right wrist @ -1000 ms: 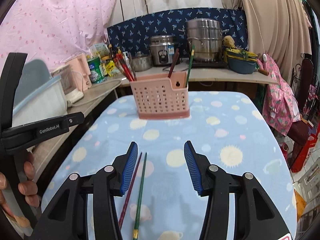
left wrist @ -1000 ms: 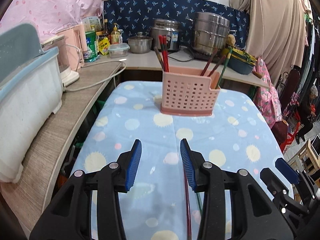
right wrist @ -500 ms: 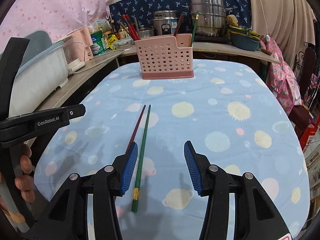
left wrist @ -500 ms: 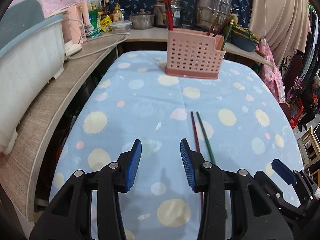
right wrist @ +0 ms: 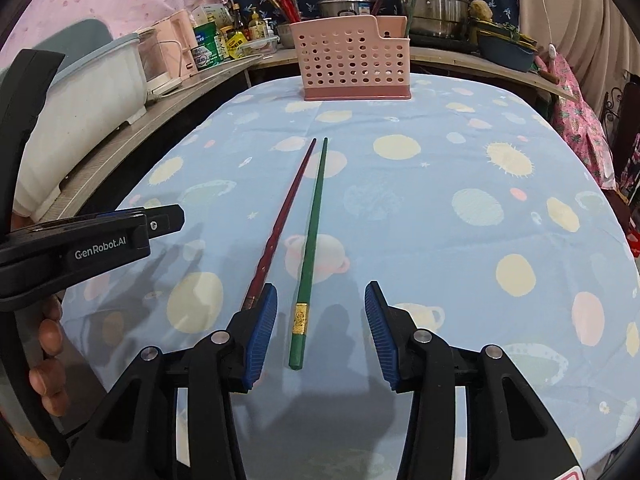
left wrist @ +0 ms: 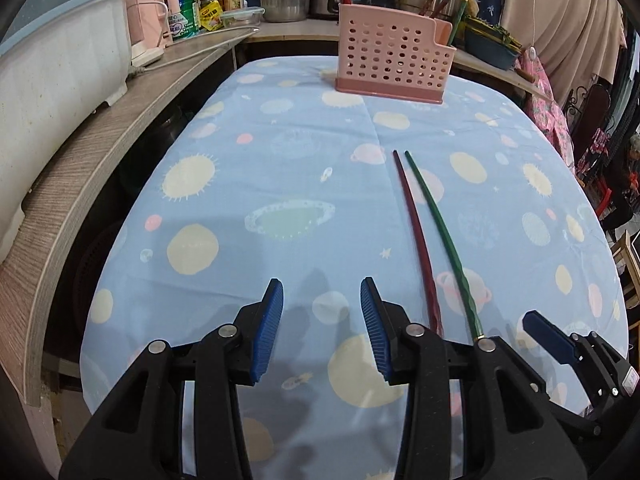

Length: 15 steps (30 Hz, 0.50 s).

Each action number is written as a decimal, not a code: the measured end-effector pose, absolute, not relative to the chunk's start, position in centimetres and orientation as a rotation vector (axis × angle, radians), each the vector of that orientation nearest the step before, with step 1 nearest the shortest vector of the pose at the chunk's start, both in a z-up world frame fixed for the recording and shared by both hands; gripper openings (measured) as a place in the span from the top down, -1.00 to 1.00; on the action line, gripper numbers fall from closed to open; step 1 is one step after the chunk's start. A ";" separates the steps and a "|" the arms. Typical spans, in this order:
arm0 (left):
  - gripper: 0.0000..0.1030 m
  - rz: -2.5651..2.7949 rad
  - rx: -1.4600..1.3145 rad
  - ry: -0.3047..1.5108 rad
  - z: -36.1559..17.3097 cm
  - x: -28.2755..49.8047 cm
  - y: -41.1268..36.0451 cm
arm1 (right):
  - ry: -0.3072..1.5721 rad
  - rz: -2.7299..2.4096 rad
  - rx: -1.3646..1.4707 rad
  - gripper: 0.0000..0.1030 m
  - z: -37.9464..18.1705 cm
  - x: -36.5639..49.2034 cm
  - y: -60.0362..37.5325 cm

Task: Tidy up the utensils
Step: 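Close the right gripper on the green chopstick while the left grasps the dark red one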

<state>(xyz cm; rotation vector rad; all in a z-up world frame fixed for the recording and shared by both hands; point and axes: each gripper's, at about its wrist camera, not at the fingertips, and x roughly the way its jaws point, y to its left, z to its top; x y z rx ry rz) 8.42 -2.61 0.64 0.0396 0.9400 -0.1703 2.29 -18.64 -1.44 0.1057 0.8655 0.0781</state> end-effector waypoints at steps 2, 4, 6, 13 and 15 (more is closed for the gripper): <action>0.15 -0.171 0.041 0.945 0.4 8.2 -2.6 | 0.874 0.084 0.098 0.33 -1.8 2.4 -18.2; 0.07 -0.169 0.048 0.943 0.3 8.0 -2.6 | 0.883 0.089 0.091 0.42 -2.1 2.4 -17.8; 0.06 -0.173 0.054 0.944 0.2 7.7 -2.7 | 0.893 0.092 0.086 0.57 -2.5 2.5 -17.6; 0.00 -0.186 0.070 0.963 -0.5 7.3 -3.0 | 0.903 0.075 0.076 0.87 -3.0 2.3 -17.9; -0.03 -0.192 0.075 0.966 -0.7 7.1 -3.2 | 0.896 0.054 0.071 0.87 -3.0 2.1 -18.2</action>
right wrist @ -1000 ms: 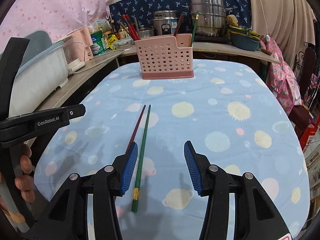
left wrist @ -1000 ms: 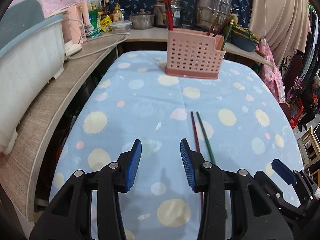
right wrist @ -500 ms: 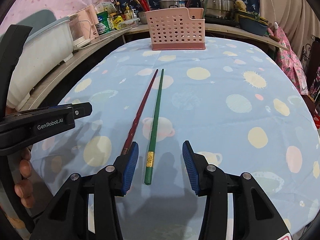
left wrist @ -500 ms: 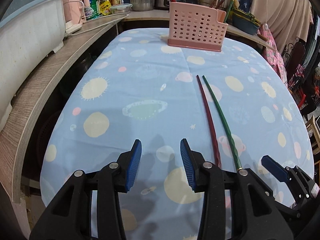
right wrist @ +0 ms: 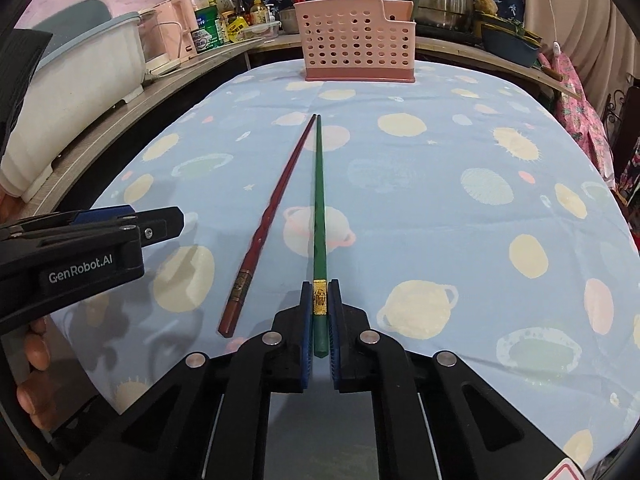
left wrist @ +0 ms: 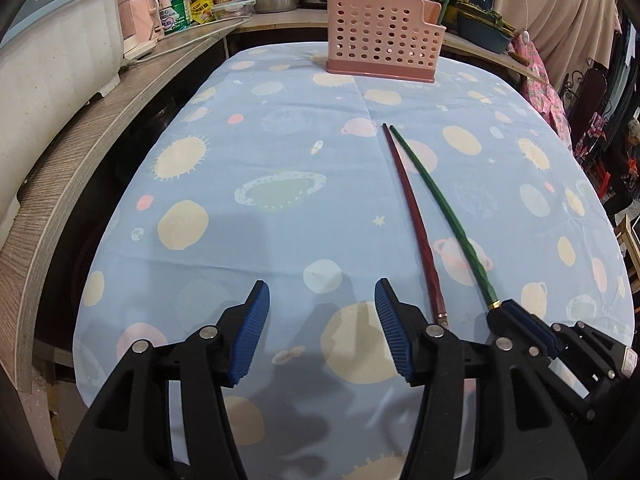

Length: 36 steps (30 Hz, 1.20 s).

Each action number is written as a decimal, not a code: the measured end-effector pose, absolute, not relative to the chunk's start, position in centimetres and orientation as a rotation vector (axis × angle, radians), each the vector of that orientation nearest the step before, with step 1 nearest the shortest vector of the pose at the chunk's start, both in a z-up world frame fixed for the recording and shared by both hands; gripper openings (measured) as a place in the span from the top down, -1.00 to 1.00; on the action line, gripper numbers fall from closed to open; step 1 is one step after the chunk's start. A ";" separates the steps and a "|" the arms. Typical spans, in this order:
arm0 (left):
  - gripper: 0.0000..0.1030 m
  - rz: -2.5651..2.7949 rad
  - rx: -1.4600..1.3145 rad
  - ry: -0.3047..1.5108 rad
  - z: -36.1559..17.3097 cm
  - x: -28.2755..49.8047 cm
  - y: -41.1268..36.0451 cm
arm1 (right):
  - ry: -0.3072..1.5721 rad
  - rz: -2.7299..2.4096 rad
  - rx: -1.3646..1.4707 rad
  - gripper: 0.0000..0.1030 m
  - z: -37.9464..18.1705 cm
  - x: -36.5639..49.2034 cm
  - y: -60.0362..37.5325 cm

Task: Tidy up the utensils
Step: 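Close the right gripper on the green chopstick while the left grasps the dark red one, then lift both held chopsticks and carry them over the pink basket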

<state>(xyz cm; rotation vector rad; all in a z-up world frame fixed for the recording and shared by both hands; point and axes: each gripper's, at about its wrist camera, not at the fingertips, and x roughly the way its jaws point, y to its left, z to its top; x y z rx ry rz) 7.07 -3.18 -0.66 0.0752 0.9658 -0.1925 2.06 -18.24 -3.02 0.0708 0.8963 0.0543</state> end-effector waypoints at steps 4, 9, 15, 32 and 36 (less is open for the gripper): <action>-0.05 -0.216 0.089 0.971 -0.9 6.6 -4.0 | 0.894 0.023 0.103 0.87 -3.0 1.6 -19.5; -0.22 -0.258 0.086 0.967 -0.9 6.1 -5.1 | 0.892 -0.022 0.150 0.87 -3.0 0.9 -21.6; -0.25 -0.308 0.098 0.992 -1.8 5.7 -6.8 | 0.893 -0.038 0.189 0.87 -3.1 0.3 -23.1; 0.86 -0.351 0.091 1.031 -2.6 5.8 -6.8 | 0.894 -0.035 0.188 0.87 -3.2 0.2 -23.0; 0.87 -0.361 0.073 1.044 -2.2 6.0 -6.5 | 0.894 -0.030 0.191 0.87 -2.8 0.2 -23.2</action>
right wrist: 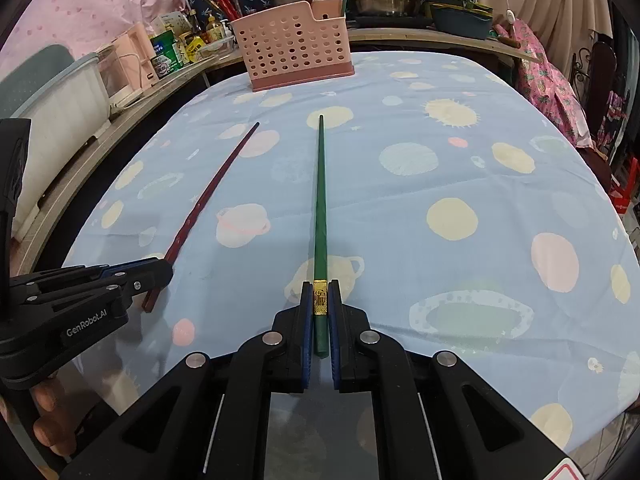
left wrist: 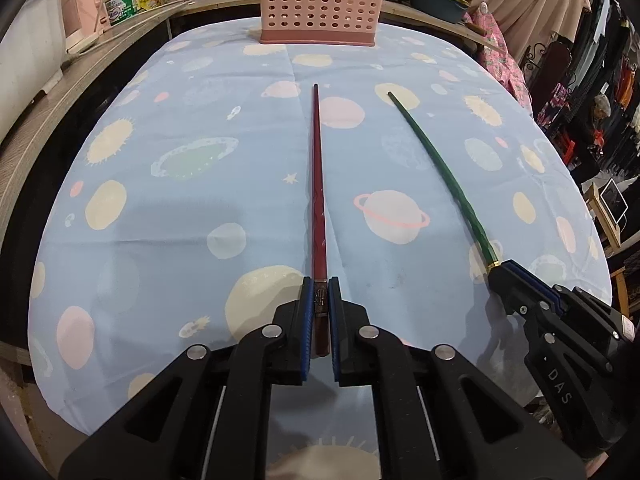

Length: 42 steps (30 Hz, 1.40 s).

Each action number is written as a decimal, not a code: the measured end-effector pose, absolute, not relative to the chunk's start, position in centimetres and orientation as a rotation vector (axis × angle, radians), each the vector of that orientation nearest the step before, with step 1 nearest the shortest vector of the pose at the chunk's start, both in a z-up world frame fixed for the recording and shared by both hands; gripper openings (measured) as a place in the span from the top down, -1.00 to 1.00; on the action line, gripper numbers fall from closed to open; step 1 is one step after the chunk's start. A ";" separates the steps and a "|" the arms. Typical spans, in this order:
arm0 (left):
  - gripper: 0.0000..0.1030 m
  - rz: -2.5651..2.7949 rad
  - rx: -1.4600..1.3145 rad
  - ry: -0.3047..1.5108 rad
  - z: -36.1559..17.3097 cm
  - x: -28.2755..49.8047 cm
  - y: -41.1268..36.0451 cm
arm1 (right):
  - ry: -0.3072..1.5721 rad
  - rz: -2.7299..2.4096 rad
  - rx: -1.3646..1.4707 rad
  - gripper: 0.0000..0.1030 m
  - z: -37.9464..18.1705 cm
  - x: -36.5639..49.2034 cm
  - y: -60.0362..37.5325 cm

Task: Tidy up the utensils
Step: 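Lift both held chopsticks and carry them over the pink basket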

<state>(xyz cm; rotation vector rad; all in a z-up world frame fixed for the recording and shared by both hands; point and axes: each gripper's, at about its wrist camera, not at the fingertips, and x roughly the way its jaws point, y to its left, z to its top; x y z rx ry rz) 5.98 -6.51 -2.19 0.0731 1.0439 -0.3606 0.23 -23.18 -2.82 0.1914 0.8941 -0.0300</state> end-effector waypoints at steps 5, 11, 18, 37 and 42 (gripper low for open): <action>0.87 -0.360 0.045 1.022 -0.2 6.3 -5.7 | 0.857 -0.026 0.196 0.87 -0.9 0.4 -23.6; 0.87 -0.360 0.007 0.956 3.6 7.3 -4.9 | 0.777 -0.017 0.211 0.87 3.2 1.3 -24.4; 0.87 -0.358 -0.020 0.854 8.6 9.7 -4.7 | 0.682 -0.012 0.248 0.87 8.5 3.8 -26.1; 0.87 -0.347 -0.037 0.638 19.2 19.6 -7.2 | 0.511 0.066 0.336 0.87 18.0 14.0 -29.6; 0.87 -0.333 -0.044 0.595 21.6 21.9 -7.5 | 0.473 0.079 0.326 0.87 19.9 16.4 -29.7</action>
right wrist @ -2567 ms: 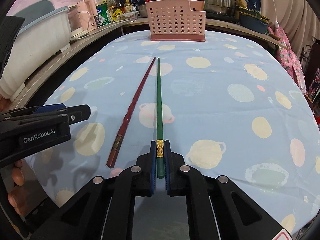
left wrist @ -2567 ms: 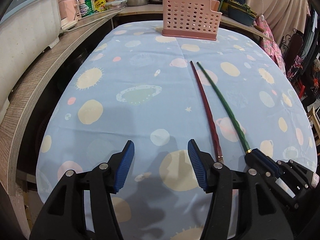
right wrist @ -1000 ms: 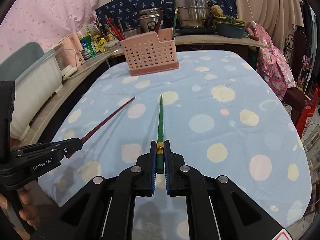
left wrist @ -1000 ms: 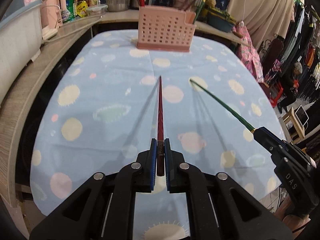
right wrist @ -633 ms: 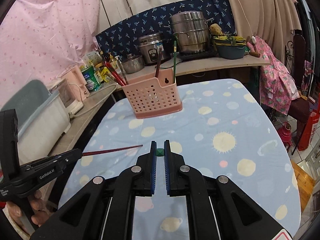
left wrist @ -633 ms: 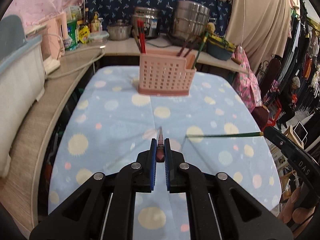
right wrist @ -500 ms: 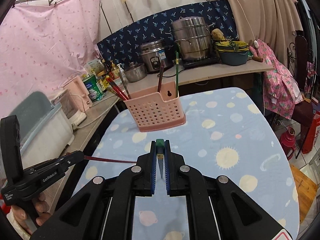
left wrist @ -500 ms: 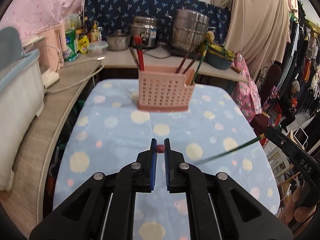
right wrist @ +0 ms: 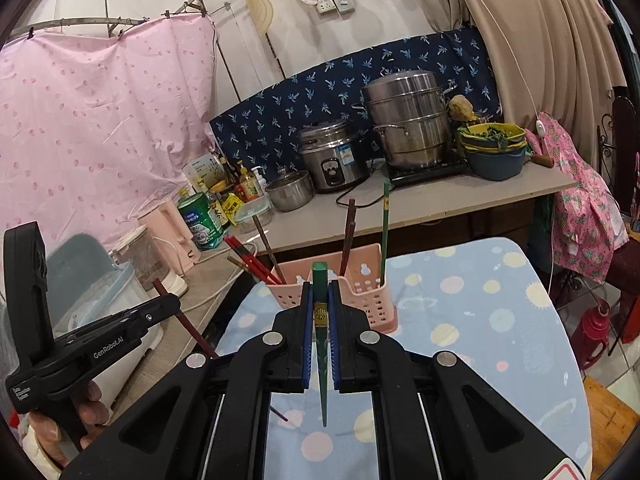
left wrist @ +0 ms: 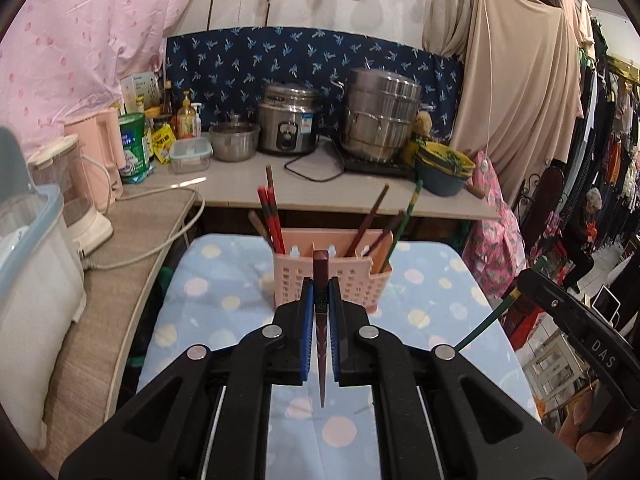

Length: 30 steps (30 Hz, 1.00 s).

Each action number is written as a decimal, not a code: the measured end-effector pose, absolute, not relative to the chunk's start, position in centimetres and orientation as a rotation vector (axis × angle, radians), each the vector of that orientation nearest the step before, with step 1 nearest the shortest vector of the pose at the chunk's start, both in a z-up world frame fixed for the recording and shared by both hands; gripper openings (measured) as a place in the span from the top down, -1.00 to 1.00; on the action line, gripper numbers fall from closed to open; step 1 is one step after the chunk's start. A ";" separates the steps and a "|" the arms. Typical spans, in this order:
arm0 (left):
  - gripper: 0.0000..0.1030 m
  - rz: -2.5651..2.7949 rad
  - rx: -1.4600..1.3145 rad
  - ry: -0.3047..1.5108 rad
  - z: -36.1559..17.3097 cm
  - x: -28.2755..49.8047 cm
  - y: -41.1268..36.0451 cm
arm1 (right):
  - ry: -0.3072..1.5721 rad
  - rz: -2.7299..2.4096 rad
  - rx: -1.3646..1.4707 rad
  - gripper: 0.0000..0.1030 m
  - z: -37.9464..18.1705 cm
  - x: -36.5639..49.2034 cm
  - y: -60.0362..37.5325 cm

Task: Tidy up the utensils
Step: 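Lift both held chopsticks and carry them over the pink basket, then lower both chopsticks into the pink basket and open both grippers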

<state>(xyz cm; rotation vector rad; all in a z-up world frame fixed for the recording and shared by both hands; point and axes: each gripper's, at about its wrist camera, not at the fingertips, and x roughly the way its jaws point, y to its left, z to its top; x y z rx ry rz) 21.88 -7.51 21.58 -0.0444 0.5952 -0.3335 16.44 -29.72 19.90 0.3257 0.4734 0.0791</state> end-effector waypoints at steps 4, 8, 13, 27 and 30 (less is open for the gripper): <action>0.87 -0.324 -0.069 0.550 24.2 24.0 -7.4 | 0.433 0.082 0.329 0.87 21.8 18.6 -30.2; 0.87 -0.307 -0.085 0.501 26.5 26.2 -7.6 | 0.375 0.074 0.344 0.87 24.4 21.3 -31.0; 0.87 -0.281 -0.106 0.441 29.0 29.7 -8.1 | 0.305 0.066 0.349 0.87 27.6 25.3 -31.8; 0.87 -0.248 -0.101 0.480 25.1 36.5 -9.3 | 0.393 0.049 0.347 0.87 22.7 33.6 -31.8; 0.87 -0.248 -0.095 0.499 23.8 37.2 -9.5 | 0.416 0.048 0.344 0.87 21.4 34.3 -31.6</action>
